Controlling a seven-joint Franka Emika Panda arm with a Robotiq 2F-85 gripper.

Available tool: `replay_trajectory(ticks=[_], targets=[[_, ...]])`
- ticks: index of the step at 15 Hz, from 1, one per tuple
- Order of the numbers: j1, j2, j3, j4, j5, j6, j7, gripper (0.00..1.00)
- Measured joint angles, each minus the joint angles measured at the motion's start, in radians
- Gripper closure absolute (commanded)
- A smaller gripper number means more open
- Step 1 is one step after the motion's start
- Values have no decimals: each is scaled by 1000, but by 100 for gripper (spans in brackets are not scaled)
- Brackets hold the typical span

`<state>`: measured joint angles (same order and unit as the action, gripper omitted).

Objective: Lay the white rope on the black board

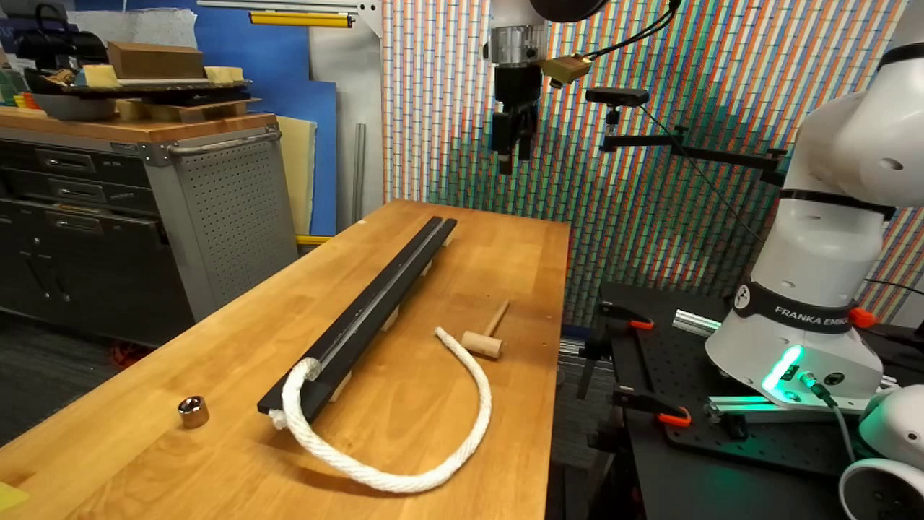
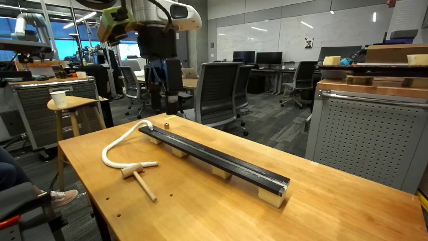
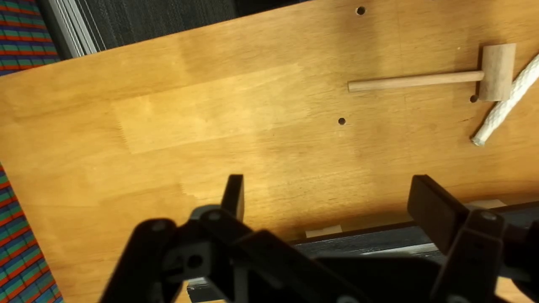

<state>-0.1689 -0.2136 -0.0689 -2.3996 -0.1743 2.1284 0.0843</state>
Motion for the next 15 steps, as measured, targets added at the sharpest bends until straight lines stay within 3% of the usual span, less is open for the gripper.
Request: replay_trajectory(ticks=[6, 15], targets=[[8, 10, 0, -2, 12, 0, 0, 0], [71, 127, 18, 56, 135, 4, 101, 0]])
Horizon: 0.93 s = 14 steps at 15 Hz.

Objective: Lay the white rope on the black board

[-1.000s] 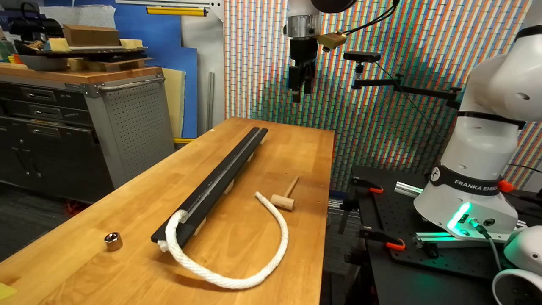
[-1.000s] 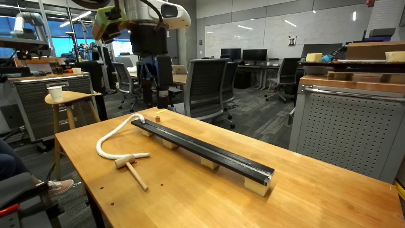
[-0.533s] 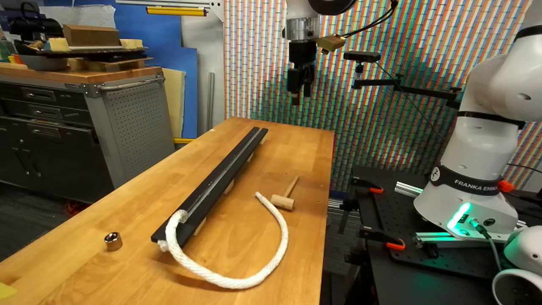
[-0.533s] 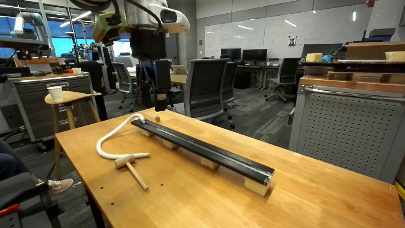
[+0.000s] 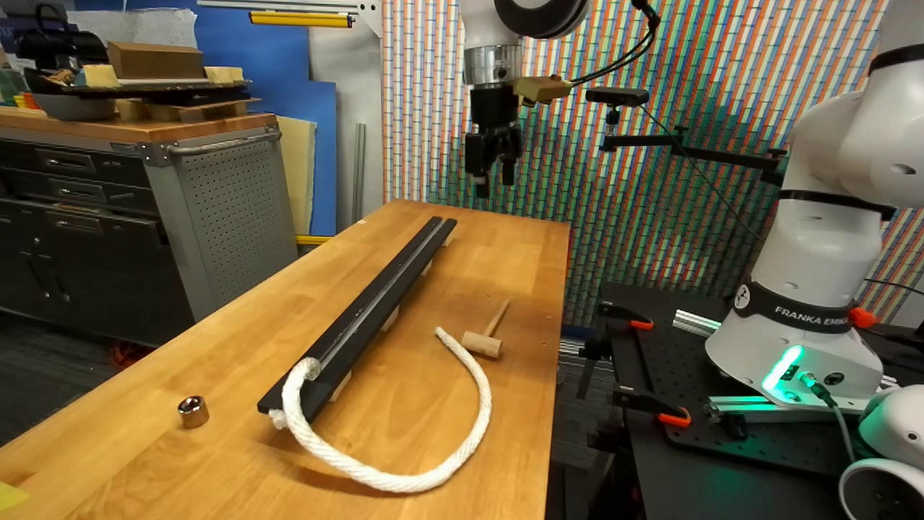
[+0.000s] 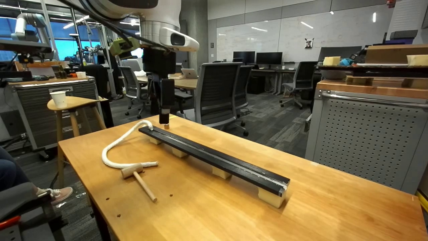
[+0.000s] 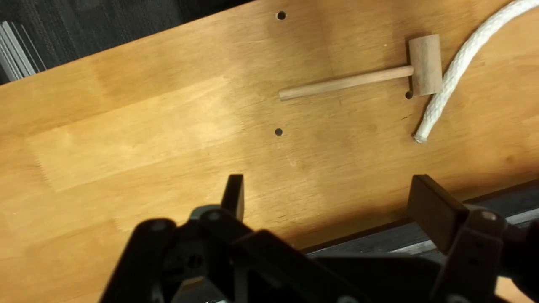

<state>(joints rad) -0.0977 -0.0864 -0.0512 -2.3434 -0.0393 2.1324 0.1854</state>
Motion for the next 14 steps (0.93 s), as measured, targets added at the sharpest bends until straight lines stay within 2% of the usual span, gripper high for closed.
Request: replay_trajectory(ticks=[8, 14], targets=[[57, 171, 25, 84, 16, 90, 94, 0], [102, 247, 39, 134, 25, 123, 134, 0]])
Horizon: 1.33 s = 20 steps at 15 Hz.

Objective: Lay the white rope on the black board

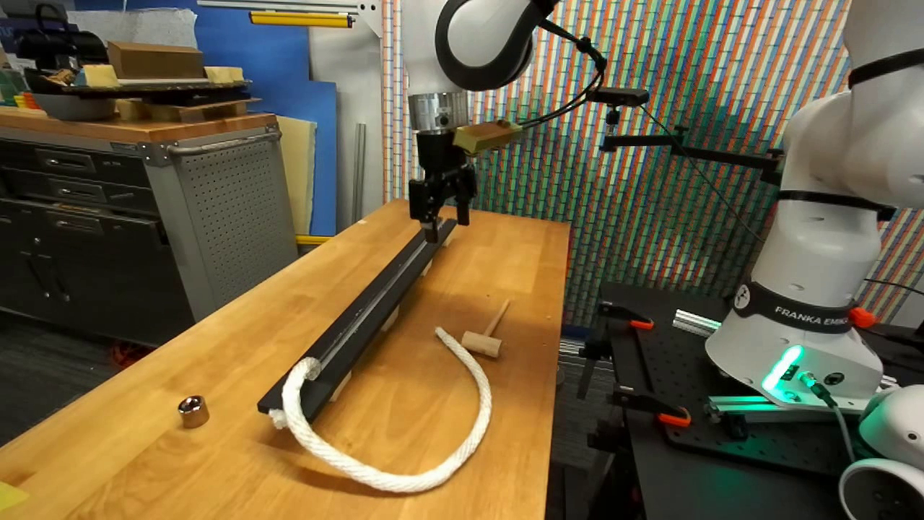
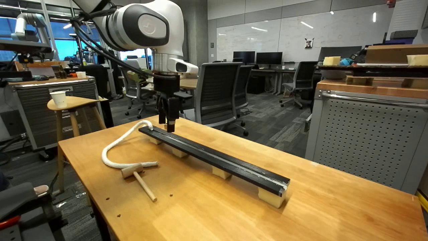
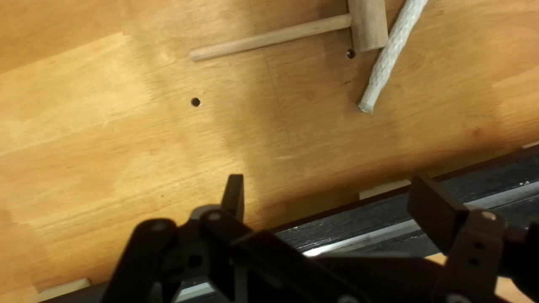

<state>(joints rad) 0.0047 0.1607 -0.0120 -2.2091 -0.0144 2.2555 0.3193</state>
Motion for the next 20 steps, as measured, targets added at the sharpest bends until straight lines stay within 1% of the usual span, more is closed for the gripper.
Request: replay_trajectory(ticks=[3, 6, 9, 12, 16, 20], targets=[[18, 44, 6, 18, 21, 33, 31, 0], [28, 102, 6, 21, 26, 85, 95, 0], [35, 159, 6, 20, 54, 106, 139, 0], [42, 197, 11, 19, 121, 107, 139, 0], [55, 210, 39, 11, 189, 105, 137, 0], [77, 230, 62, 5, 213, 96, 130, 0]])
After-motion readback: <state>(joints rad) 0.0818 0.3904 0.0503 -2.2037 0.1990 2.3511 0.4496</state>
